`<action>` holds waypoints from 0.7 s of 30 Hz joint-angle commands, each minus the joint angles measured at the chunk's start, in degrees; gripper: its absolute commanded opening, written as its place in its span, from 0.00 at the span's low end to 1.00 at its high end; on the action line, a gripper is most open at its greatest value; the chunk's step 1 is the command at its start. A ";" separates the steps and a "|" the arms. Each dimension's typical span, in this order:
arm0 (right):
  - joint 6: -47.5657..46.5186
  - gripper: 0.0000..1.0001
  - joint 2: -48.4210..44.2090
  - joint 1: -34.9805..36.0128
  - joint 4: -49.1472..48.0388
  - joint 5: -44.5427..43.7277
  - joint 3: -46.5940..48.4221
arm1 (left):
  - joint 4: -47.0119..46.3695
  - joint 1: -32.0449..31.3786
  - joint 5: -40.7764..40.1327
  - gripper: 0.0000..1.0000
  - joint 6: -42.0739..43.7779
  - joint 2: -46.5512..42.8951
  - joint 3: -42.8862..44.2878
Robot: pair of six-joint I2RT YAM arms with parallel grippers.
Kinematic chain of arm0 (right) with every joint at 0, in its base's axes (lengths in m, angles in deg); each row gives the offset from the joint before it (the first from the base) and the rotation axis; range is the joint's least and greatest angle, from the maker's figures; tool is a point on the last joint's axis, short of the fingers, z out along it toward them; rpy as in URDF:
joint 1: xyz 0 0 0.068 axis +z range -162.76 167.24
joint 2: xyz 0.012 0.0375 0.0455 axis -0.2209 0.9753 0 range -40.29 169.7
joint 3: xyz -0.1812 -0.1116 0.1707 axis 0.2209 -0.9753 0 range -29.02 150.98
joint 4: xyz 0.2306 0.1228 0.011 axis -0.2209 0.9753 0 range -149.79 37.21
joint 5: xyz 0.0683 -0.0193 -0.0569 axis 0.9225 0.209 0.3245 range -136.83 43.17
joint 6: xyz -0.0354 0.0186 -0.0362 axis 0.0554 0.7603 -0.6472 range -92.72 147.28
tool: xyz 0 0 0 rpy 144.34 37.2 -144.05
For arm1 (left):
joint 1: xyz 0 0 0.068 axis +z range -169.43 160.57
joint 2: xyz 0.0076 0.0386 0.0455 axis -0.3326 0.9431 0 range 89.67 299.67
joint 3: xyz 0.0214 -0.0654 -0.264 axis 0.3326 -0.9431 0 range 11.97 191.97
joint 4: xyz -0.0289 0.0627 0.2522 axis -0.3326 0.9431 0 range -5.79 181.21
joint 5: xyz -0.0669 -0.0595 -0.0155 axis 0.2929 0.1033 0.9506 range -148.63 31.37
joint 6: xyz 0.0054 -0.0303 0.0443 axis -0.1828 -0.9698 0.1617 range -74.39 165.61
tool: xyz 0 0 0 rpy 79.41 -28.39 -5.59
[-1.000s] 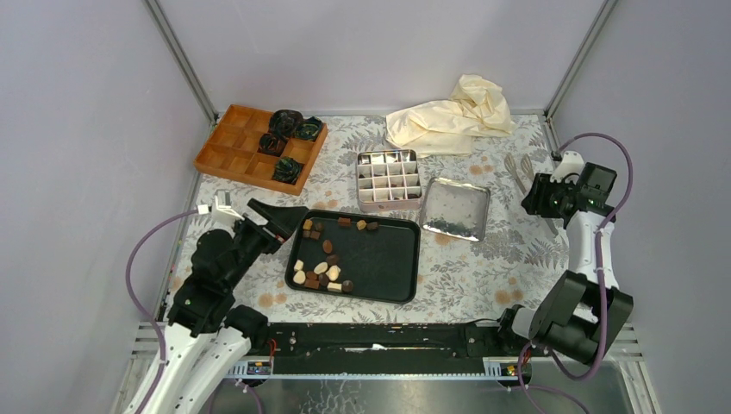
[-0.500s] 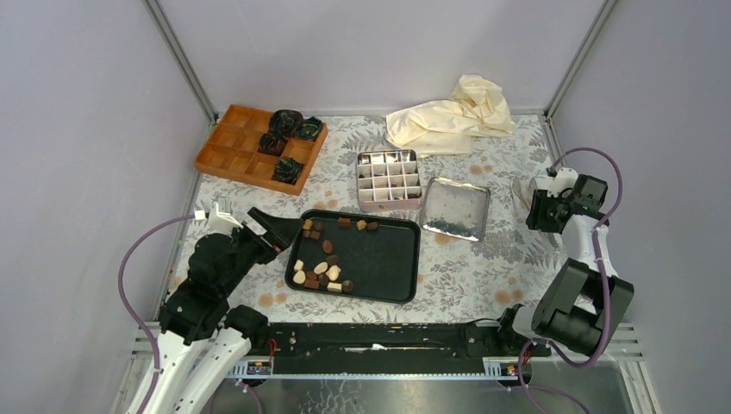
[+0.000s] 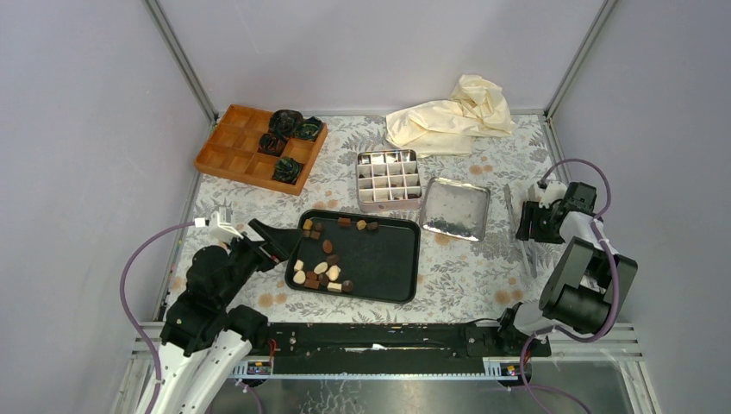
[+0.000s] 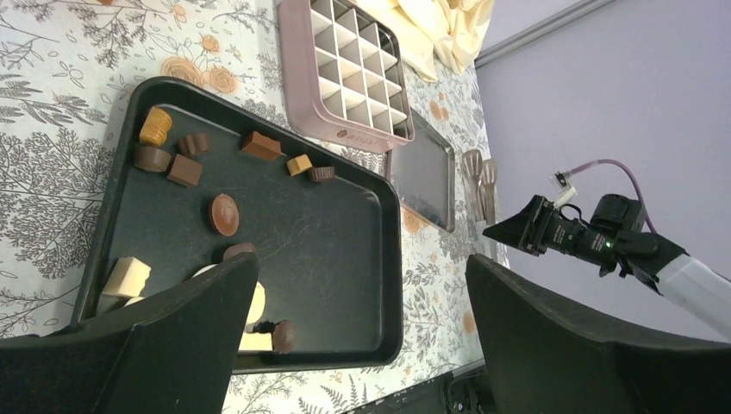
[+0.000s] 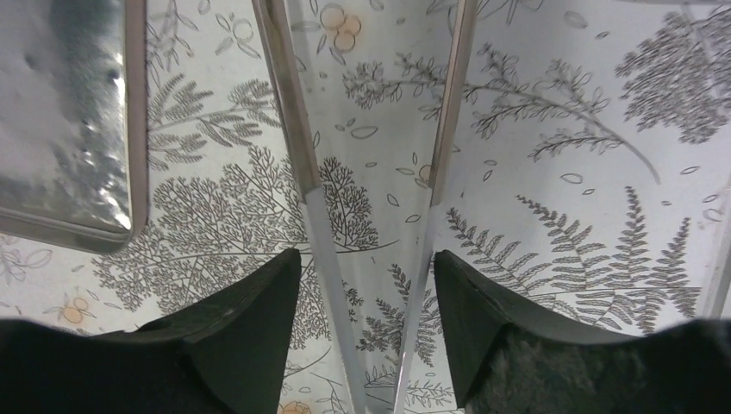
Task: Pack the chocolate
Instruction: Place the clamp at the center of the board, then pick up the box lid from the center of the board.
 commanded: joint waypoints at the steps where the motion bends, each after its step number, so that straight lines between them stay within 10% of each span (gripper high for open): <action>1: -2.85 0.67 3.89 0.02 4.33 -2.02 2.74 | -3.55 0.27 3.50 0.99 1.50 -0.49 -0.78; 18: -7.82 0.82 -10.12 -0.02 18.73 13.32 26.82 | -7.69 0.30 0.12 0.99 0.14 0.00 1.83; 21: -2.05 0.99 -10.94 0.03 15.99 17.22 31.17 | -12.82 0.27 0.14 0.99 0.58 1.50 3.24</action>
